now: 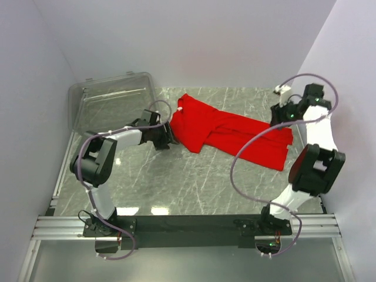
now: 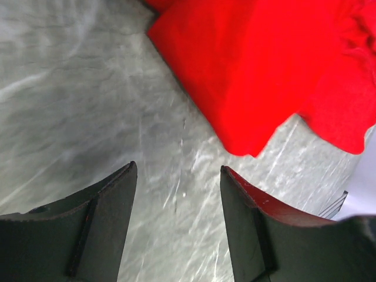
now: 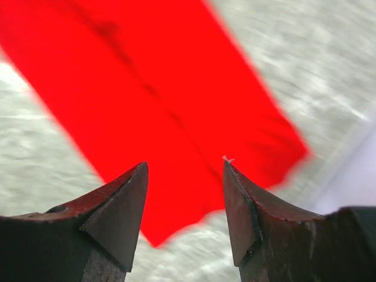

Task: Fold and stack the t-shirts
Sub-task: Fold the tshirt

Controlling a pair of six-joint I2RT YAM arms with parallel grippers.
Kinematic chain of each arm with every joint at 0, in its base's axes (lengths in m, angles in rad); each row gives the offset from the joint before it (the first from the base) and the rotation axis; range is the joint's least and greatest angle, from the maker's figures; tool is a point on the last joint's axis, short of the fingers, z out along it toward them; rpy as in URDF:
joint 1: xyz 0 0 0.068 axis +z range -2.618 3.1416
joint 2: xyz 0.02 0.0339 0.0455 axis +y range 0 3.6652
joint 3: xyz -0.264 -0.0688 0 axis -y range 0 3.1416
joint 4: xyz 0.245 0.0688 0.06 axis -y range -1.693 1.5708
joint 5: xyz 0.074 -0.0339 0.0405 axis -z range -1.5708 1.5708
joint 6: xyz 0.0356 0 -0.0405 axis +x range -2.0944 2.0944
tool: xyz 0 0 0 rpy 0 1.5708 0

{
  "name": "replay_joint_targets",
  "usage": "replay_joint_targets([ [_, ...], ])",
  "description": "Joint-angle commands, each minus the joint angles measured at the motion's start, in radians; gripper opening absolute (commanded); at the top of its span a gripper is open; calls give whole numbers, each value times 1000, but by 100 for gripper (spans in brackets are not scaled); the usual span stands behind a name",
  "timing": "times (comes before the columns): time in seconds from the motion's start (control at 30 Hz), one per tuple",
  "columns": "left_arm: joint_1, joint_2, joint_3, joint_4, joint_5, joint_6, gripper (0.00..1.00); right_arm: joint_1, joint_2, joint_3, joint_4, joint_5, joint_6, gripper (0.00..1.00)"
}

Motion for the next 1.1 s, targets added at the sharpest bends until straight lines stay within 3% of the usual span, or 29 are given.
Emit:
replay_joint_targets([
  [0.0, -29, 40, 24, 110, 28, -63, 64, 66, -129, -173, 0, -141, -7, 61],
  [0.23, -46, 124, 82, 140, 28, -105, 61, 221, -304, -431, 25, -241, -24, 61],
  [0.4, -55, 183, 134, 126, 12, -129, 48, 282, -350, -499, 72, -247, 3, 61],
  [0.5, -59, 190, 144, 134, 21, -131, 28, 282, -344, -488, 65, -247, 11, 61],
  [0.53, -59, 187, 142, 138, 25, -129, 15, 281, -341, -487, 65, -245, 11, 60],
  [0.67, -61, 151, 139, 140, 19, -103, 1, 284, -335, -477, 60, -250, 8, 60],
  [0.87, -61, 123, 148, 199, 41, -108, 1, 284, -330, -476, 61, -256, 16, 60],
  [1.07, -59, 56, 205, 161, 58, -97, 1, 284, -358, -503, 71, -253, 16, 60],
])
